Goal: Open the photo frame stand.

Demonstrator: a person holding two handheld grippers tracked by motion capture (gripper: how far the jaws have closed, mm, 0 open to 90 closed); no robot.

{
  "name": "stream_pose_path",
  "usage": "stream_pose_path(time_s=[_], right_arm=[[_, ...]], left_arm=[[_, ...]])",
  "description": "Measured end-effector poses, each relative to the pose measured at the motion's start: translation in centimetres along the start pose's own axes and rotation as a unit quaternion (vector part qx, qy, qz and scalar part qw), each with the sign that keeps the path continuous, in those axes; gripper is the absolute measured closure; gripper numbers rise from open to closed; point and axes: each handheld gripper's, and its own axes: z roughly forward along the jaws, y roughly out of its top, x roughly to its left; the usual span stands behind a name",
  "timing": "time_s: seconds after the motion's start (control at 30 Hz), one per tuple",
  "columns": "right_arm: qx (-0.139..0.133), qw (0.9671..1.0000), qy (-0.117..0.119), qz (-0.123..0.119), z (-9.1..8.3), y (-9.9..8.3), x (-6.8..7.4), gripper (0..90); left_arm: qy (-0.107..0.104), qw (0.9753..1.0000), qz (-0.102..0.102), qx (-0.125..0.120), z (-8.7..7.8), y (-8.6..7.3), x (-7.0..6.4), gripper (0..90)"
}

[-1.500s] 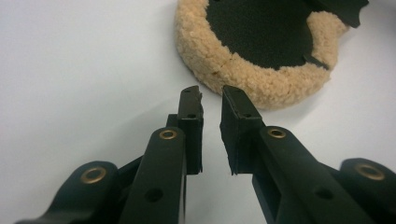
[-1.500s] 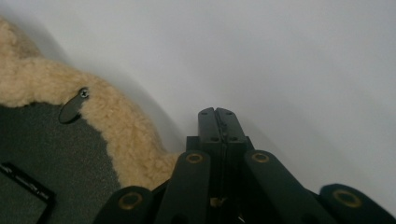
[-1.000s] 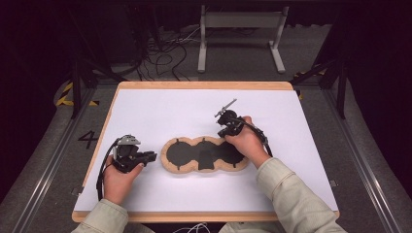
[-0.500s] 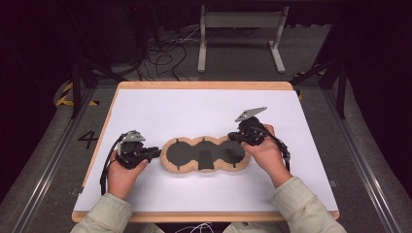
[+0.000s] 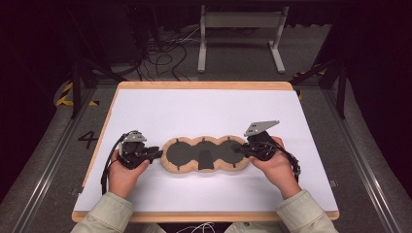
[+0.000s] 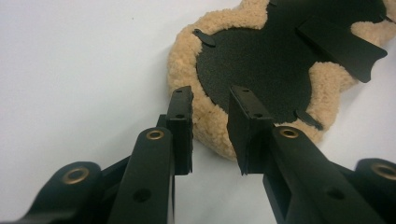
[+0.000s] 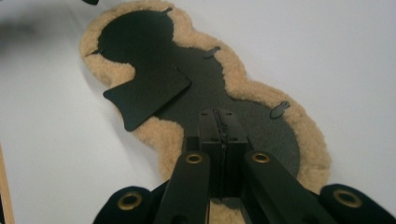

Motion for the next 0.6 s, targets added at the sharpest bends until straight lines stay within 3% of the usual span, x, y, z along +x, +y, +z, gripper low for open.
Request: stream_pose_path(time_s=[0.43,0.6], right_arm=[[0.014,0.9994,0.02,-0.023,0.0,-0.6,1.6,90.0],[0.022,0.9986,0.041,-0.023,0.8,-0.8,2.2,90.0]], left_arm=[[0.004,1.0,-0.002,0.002,0.2,0.0,0.1,69.5],[0.022,0.9998,-0.004,0.002,0.0,0.0,0.1,68.3]])
